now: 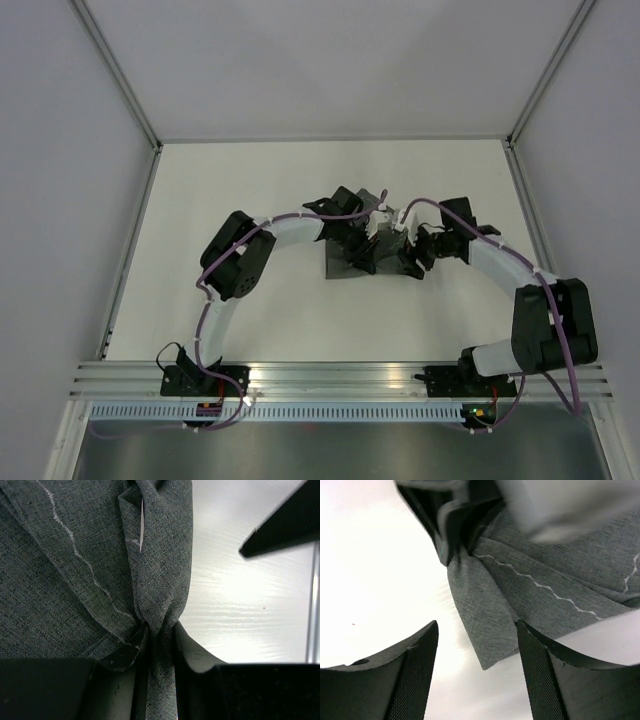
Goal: Fold the napkin, place the utensils inside, and roll it up
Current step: Roll the napkin with the utensil
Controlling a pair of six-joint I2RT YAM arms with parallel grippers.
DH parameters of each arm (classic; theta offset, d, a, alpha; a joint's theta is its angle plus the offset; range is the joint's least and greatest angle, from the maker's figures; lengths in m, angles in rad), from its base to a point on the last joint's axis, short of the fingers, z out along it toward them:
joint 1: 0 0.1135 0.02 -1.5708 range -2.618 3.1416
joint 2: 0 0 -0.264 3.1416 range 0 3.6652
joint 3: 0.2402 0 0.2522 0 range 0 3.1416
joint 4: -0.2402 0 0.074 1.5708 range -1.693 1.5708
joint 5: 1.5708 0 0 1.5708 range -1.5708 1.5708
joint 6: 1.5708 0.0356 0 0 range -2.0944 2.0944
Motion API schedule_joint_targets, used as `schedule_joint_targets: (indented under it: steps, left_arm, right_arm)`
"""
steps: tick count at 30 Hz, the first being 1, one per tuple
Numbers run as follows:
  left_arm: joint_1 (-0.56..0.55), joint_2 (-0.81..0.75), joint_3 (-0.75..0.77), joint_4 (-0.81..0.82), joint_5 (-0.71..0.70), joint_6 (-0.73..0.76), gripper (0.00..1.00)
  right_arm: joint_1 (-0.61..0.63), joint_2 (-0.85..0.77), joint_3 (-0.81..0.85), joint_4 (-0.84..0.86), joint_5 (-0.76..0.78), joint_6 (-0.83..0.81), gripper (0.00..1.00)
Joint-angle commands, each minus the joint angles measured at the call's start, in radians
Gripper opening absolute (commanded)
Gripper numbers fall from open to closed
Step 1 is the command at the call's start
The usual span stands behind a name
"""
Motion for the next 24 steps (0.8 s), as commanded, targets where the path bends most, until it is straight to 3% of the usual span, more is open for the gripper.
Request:
schedule_joint_targets:
  steps: [1,8,24]
  left_arm:
    - [-0.018,0.129,-0.01,-0.291,0.047,-0.042,0.03]
    - [-0.018,0.166,0.096,-0.358,0.087,-0.065,0.02]
    - [-0.018,0.195,0.162,-0.395,0.087,-0.098,0.02]
  right_arm:
    - [0.116,-0.107,-0.149,0.297,0.142,-0.036,0.7]
    - [0.318,-0.15,-0.274,0.503,0.388,0.002,0.71]
    - [0.415,-0.1,-0.272,0.404,0.4,-0.029,0.65]
